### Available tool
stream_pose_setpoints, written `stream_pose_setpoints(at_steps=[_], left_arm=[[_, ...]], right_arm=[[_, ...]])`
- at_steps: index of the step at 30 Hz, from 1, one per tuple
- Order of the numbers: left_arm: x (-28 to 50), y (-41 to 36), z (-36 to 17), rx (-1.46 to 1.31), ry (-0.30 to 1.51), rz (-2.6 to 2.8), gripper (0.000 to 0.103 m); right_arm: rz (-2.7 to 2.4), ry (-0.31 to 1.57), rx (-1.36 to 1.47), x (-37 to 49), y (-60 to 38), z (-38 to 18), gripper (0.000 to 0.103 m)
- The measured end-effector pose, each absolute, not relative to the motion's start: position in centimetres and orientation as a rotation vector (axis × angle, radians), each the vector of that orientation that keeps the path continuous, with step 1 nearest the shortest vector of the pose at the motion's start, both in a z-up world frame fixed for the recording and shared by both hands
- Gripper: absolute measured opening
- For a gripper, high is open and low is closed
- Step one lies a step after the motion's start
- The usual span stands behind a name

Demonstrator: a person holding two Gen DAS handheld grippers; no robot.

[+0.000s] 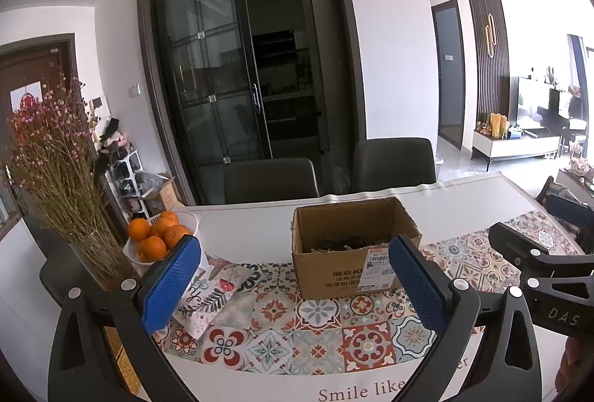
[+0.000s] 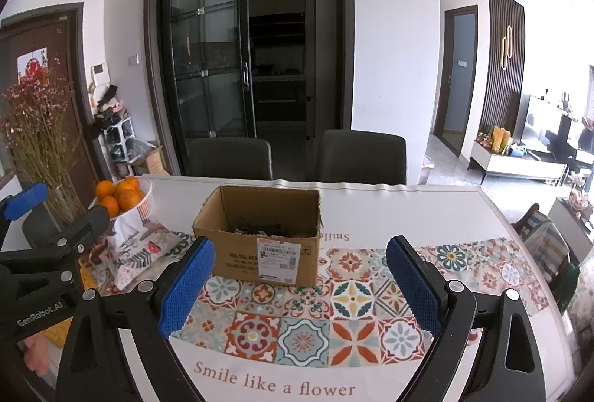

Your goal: Organize rigid objects

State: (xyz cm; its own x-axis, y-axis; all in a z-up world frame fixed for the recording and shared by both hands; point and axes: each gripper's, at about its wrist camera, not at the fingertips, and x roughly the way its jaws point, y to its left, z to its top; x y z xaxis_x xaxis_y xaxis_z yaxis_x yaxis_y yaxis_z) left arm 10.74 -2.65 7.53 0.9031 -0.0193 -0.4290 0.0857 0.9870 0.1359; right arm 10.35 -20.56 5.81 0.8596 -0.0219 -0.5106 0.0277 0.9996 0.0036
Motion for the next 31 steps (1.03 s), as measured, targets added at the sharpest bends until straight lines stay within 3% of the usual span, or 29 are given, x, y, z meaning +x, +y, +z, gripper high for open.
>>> stream_pose_setpoints(at_steps=[31], left_arm=[[11.13, -2.82, 7.3, 0.161, 0.441, -0.058, 0.103]], right_arm=[[-0.031, 0.543, 0.017, 10.53, -20.85, 5.83, 0.094]])
